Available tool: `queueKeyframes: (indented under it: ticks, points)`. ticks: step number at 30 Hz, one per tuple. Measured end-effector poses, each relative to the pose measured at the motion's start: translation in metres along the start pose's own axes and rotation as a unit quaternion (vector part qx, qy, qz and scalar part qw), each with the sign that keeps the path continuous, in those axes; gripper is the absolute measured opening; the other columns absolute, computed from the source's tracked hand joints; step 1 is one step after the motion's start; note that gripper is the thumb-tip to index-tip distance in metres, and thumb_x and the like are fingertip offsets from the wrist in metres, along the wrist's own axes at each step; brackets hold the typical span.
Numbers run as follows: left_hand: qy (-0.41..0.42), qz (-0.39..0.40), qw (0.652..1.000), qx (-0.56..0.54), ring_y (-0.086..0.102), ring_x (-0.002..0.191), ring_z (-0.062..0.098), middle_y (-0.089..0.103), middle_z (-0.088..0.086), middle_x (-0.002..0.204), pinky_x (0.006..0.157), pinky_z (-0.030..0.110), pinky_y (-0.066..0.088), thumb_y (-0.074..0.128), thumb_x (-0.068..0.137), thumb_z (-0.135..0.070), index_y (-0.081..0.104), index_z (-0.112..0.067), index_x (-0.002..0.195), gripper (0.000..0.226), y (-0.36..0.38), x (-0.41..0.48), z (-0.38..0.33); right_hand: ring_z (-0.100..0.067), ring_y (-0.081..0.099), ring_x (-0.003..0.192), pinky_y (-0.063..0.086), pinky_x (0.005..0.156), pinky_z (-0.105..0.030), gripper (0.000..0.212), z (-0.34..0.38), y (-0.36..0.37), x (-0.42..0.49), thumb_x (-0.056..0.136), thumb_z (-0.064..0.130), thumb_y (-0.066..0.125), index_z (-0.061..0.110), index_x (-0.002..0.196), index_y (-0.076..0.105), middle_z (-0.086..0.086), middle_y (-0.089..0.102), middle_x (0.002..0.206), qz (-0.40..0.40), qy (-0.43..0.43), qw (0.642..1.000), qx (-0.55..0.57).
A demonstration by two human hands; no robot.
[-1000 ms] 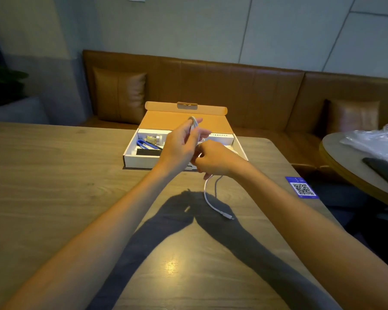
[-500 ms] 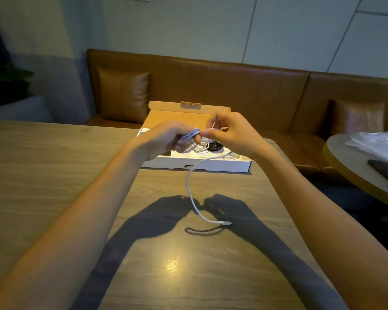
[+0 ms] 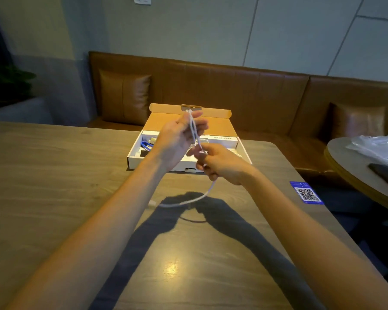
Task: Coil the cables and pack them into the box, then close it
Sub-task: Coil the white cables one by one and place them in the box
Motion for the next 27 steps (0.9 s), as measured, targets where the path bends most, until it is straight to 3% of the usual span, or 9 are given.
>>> queueKeyframes:
  ticks: [2,5,8,11,13,15,22,25,27]
  points:
    - [0.046,-0.028,0.973,0.226,0.071,0.101,0.013,0.074,0.003,0.108,0.089,0.022,0.055,0.039,0.108,-0.029,0.062,-0.013,0.122,0.031,0.000,0.000,0.002,-0.013,0.048,0.058,0.047,0.051,-0.021,0.022,0.002,0.005,-0.002,0.107,0.022,0.043,0.014,0.121,0.058,-0.008,0.061,0.079,0.013,0.011,0.998,-0.068]
    - [0.136,-0.021,0.855,0.501,0.067,0.096,0.000,0.070,-0.003,0.119,0.082,0.009,0.051,0.043,0.107,-0.029,0.064,-0.015,0.120,0.029,-0.005,-0.002,0.003,-0.012,0.053,0.058,0.050,0.054,-0.020,0.023,0.006,0.002,-0.007,0.104,0.027,0.052,0.015,0.118,0.066,-0.003,0.067,0.077,0.042,0.029,0.990,-0.129]
    - [0.096,0.017,0.777,0.622,0.062,0.083,0.006,0.071,-0.003,0.094,0.072,0.023,0.050,0.045,0.106,-0.027,0.063,-0.021,0.104,0.019,-0.018,-0.004,0.008,-0.009,0.052,0.062,0.044,0.053,-0.016,0.023,0.017,-0.011,-0.010,0.101,0.029,0.058,0.015,0.107,0.075,0.003,0.065,0.074,-0.004,-0.020,0.986,-0.166]
    - [-0.010,0.061,0.836,0.545,0.052,0.065,0.011,0.057,0.000,0.069,0.068,0.027,0.043,0.038,0.108,-0.029,0.065,-0.020,0.088,0.035,-0.030,-0.010,0.014,-0.010,0.054,0.065,0.043,0.057,-0.023,0.016,0.032,-0.031,-0.009,0.098,0.029,0.063,0.020,0.096,0.075,0.006,0.065,0.073,-0.087,-0.118,0.971,-0.186]
    - [-0.058,0.092,0.924,0.367,0.040,0.058,0.010,0.046,0.000,0.061,0.060,0.023,0.037,0.033,0.109,-0.027,0.065,-0.009,0.090,0.041,-0.029,-0.014,0.013,-0.016,0.058,0.068,0.047,0.059,-0.034,0.012,0.034,-0.041,-0.006,0.096,0.033,0.065,0.024,0.092,0.072,0.002,0.068,0.076,-0.124,-0.144,0.964,-0.187]
    - [-0.095,0.108,0.975,0.172,0.032,0.055,0.010,0.037,-0.002,0.057,0.056,0.022,0.032,0.031,0.108,-0.026,0.060,-0.004,0.089,0.041,-0.025,-0.017,0.011,-0.022,0.061,0.074,0.051,0.064,-0.039,0.010,0.033,-0.045,-0.002,0.097,0.032,0.063,0.025,0.093,0.070,-0.003,0.069,0.082,-0.141,-0.159,0.964,-0.159]
    - [-0.087,0.083,0.967,-0.223,0.041,0.054,0.009,0.045,-0.002,0.058,0.059,0.021,0.037,0.030,0.108,-0.030,0.055,-0.004,0.097,0.038,-0.012,-0.013,0.010,-0.011,0.056,0.057,0.053,0.054,-0.026,0.018,0.015,-0.029,0.009,0.103,0.012,0.053,0.005,0.103,0.070,-0.009,0.066,0.077,-0.168,-0.127,0.976,0.060]
    - [-0.049,0.002,0.978,-0.201,0.057,0.070,0.012,0.059,0.004,0.074,0.074,0.024,0.054,0.041,0.106,-0.032,0.058,-0.003,0.110,0.034,-0.016,-0.008,0.018,-0.011,0.060,0.060,0.054,0.055,-0.025,0.026,0.010,-0.009,0.007,0.104,0.021,0.051,0.007,0.104,0.073,-0.008,0.071,0.082,-0.127,-0.074,0.987,-0.059]
    - [-0.019,-0.055,0.997,-0.056,0.064,0.080,0.014,0.065,0.004,0.083,0.082,0.025,0.055,0.044,0.105,-0.032,0.062,-0.005,0.113,0.033,-0.021,-0.006,0.020,-0.010,0.061,0.064,0.053,0.060,-0.024,0.029,0.010,0.003,0.005,0.104,0.024,0.050,0.006,0.104,0.072,-0.002,0.071,0.083,-0.089,-0.057,0.978,-0.180]
Point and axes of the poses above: each hand's wrist, its own x-axis towards the middle knuckle, its own y-axis out of the palm, z = x × y, the point moved 5 cm from there along x, towards the middle knuckle
